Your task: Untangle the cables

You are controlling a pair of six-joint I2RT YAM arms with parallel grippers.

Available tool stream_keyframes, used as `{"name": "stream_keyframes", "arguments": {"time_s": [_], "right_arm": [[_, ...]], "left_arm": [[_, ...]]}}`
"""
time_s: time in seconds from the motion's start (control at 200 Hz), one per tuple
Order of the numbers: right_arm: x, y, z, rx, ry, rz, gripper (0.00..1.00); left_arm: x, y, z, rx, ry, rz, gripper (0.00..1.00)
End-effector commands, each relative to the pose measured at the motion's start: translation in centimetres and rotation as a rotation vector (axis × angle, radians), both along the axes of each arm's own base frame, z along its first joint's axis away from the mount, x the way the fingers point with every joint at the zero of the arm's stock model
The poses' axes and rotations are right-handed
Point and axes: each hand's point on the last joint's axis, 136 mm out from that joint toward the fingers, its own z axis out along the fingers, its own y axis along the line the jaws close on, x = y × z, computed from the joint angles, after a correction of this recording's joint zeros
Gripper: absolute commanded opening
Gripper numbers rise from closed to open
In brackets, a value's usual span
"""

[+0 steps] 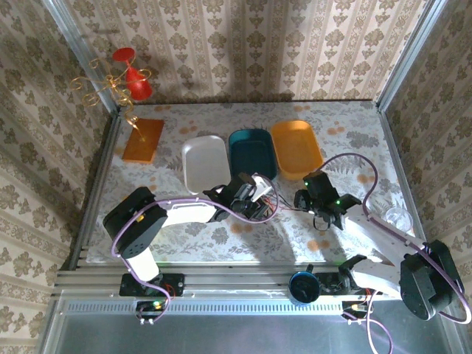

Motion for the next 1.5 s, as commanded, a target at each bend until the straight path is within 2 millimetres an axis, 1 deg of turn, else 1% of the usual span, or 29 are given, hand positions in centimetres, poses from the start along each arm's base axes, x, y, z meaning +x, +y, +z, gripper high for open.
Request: {"name": "stream_keyframes", "arguments": {"time_s": [0.0, 0.08, 0.165, 0.335, 0.44, 0.46, 0.475, 0.485, 0.5, 0.575, 0.69, 0.74, 0.75, 0.78, 0.98, 0.995, 1.065, 1.2, 1.31, 1.39, 1.495], "right_arm": [[0.4, 2.2, 1.2, 0.051, -0.027, 0.135, 0.56], [0.6, 3.0, 1.8, 0.04, -0.03, 0.209, 0.57], [0.7, 4.5, 1.9, 0.064, -0.008, 0.305, 0.55], [0.8, 7.1, 0.5, 0.106, 0.073, 0.413, 0.53], [1.1, 7.6, -0.7, 0.108, 0.111, 0.419, 0.52], [1.2, 7.8, -0.7, 0.111, 0.109, 0.423, 0.52], [1.2, 7.8, -0.6, 0.112, 0.106, 0.423, 0.52], [1.2, 7.8, -1.3, 0.106, 0.129, 0.42, 0.52], [1.2, 7.7, -1.7, 0.101, 0.14, 0.415, 0.52], [1.4, 6.8, -2.4, 0.056, 0.155, 0.369, 0.53], [2.0, 4.0, -2.4, -0.03, 0.126, 0.251, 0.56], [2.0, 3.6, -2.6, -0.036, 0.127, 0.248, 0.56], [2.1, 3.6, -1.9, -0.03, 0.105, 0.251, 0.56], [2.1, 3.9, -1.5, -0.024, 0.092, 0.269, 0.55], [1.1, 7.5, -0.8, 0.1, 0.112, 0.429, 0.47], [1.0, 7.7, -1.6, 0.104, 0.136, 0.435, 0.46], [0.8, 8.6, -2.1, 0.13, 0.158, 0.457, 0.43], [1.2, 9.1, -3.3, 0.129, 0.189, 0.456, 0.4], [1.7, 9.1, -4.3, 0.112, 0.207, 0.443, 0.37], [2.2, 8.7, -4.8, 0.086, 0.203, 0.418, 0.31], [3.0, 8.2, -4.7, 0.061, 0.169, 0.379, 0.26]], "left_arm": [[-1.8, 0.6, -2.5, 0.066, 0.027, -0.069, 0.58], [-1.9, 0.4, -2.4, 0.053, 0.025, -0.079, 0.59], [-2.0, 0.3, -2.3, 0.045, 0.023, -0.088, 0.59], [-2.1, 0.1, -2.3, 0.041, 0.024, -0.095, 0.6], [-2.1, 0.1, -2.4, 0.043, 0.025, -0.096, 0.6], [-2.1, 0.0, -2.4, 0.042, 0.023, -0.096, 0.6], [-2.1, 0.0, -2.3, 0.042, 0.022, -0.096, 0.61], [-2.1, 0.0, -2.3, 0.042, 0.022, -0.095, 0.61], [-2.1, 0.0, -2.3, 0.043, 0.021, -0.095, 0.61], [-2.2, 0.1, -2.3, 0.044, 0.019, -0.098, 0.61], [-2.2, 0.1, -2.3, 0.045, 0.018, -0.1, 0.61], [-2.3, 0.0, -2.3, 0.046, 0.018, -0.101, 0.61], [-2.3, 0.1, -2.4, 0.046, 0.018, -0.101, 0.61], [-2.3, 0.0, -2.3, 0.045, 0.017, -0.103, 0.61], [-2.4, -0.1, -2.4, 0.039, 0.016, -0.114, 0.62], [-2.3, -0.1, -2.4, 0.038, 0.016, -0.113, 0.62], [-2.4, -0.2, -2.3, 0.035, 0.015, -0.116, 0.62], [-2.4, -0.1, -2.3, 0.036, 0.013, -0.113, 0.62], [-2.4, -0.1, -2.3, 0.039, 0.013, -0.115, 0.63], [-2.4, -0.1, -2.3, 0.04, 0.012, -0.116, 0.62], [-2.4, -0.1, -2.3, 0.041, 0.013, -0.118, 0.63]]}}
